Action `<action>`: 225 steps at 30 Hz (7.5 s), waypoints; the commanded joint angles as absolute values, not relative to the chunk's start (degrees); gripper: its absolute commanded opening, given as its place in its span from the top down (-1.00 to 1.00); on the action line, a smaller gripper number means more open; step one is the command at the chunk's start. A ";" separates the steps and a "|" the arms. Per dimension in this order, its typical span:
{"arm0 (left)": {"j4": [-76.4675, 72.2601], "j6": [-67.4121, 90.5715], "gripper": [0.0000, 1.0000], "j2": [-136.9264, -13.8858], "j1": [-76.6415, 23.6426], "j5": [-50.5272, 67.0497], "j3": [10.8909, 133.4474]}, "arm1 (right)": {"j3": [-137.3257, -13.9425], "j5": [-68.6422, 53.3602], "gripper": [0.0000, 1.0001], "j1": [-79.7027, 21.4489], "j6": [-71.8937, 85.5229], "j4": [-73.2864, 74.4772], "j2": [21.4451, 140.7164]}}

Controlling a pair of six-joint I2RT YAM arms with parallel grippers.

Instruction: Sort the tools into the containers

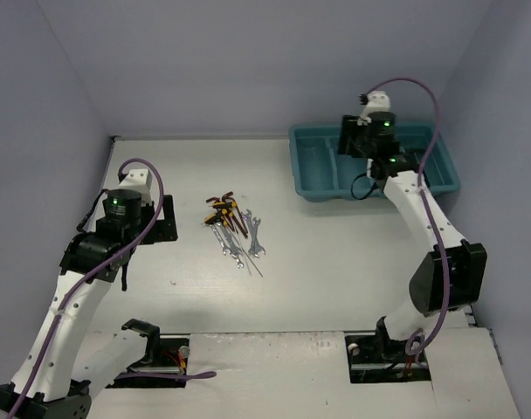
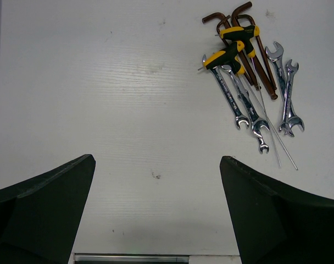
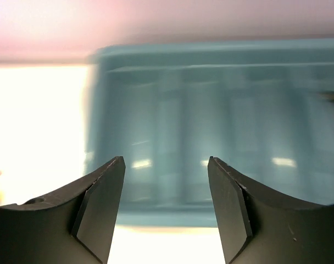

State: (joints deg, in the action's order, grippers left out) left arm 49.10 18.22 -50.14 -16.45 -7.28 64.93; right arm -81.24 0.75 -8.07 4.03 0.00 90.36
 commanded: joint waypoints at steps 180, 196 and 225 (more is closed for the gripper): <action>51.24 20.57 -0.91 -44.04 -16.17 -6.42 64.69 | -100.01 -6.01 0.99 -48.95 1.88 -1.85 130.34; 51.15 20.13 -0.91 -45.70 -16.17 -7.06 66.12 | -91.47 1.41 1.00 -41.12 -8.94 -1.05 106.56; 50.98 20.64 -0.91 -48.28 -16.17 -6.35 65.76 | -114.51 5.67 1.00 6.06 -20.81 -0.26 127.22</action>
